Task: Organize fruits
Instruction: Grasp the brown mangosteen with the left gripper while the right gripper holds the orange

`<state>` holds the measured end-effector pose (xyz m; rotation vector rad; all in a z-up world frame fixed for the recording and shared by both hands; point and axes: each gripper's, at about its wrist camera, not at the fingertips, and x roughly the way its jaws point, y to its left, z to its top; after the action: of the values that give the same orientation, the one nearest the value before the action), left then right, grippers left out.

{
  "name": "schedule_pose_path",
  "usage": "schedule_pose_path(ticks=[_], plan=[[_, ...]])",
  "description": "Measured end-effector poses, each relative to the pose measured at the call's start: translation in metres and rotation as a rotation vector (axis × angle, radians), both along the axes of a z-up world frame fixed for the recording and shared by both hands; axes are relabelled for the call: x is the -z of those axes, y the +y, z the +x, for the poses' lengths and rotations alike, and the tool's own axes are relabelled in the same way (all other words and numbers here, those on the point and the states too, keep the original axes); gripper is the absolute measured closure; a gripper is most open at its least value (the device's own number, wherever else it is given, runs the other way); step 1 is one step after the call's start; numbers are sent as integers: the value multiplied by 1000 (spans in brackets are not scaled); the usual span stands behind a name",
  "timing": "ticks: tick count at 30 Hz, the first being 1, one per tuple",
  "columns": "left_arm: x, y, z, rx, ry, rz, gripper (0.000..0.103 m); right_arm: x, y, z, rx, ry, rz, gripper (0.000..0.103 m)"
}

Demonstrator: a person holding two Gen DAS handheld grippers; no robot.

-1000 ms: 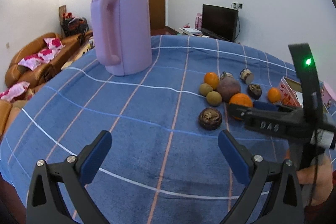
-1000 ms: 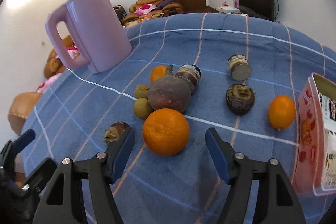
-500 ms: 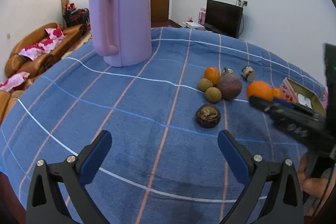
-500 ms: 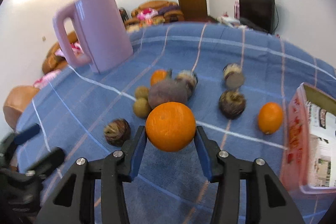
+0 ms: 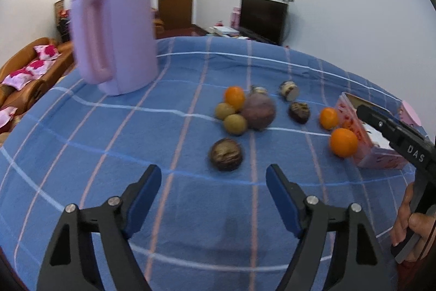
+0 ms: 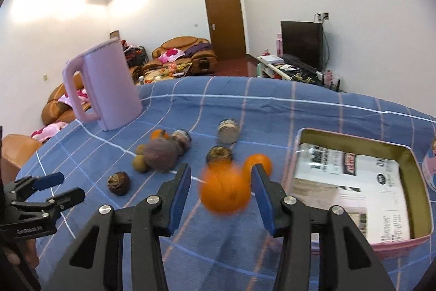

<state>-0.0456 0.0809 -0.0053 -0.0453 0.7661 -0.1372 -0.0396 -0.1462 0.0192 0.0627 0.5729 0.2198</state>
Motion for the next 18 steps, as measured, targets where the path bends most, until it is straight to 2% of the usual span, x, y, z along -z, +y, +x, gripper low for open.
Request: schedule_pose_path(ticks=[3,6,9,11,13,14,17,18], plan=[[2,-18,15,48,23,27,33,-10,-6,-7,14,-46,-16,55],[9,-28,32,57,41,55,35,-16,-11,-13,16,-81,-19,55],[17,-32,46,61,95,69,52,-20,-28,-13,32,-89,20,55],[21,-31,52,47,103,71,53,-19,-40,-11,45,-76,43,54],[21,-31,56,49,108,73,54,-16,-45,-9,25,-51,74,39],[22,-31,58,54,108,65,56,-13,-46,-9,10,-39,94,35],[24,-34,58,59,87,99,58,-7,-32,-12,-67,-10,105,33],[24,-35,56,65,78,117,65,-3,-23,-12,-92,4,91,33]])
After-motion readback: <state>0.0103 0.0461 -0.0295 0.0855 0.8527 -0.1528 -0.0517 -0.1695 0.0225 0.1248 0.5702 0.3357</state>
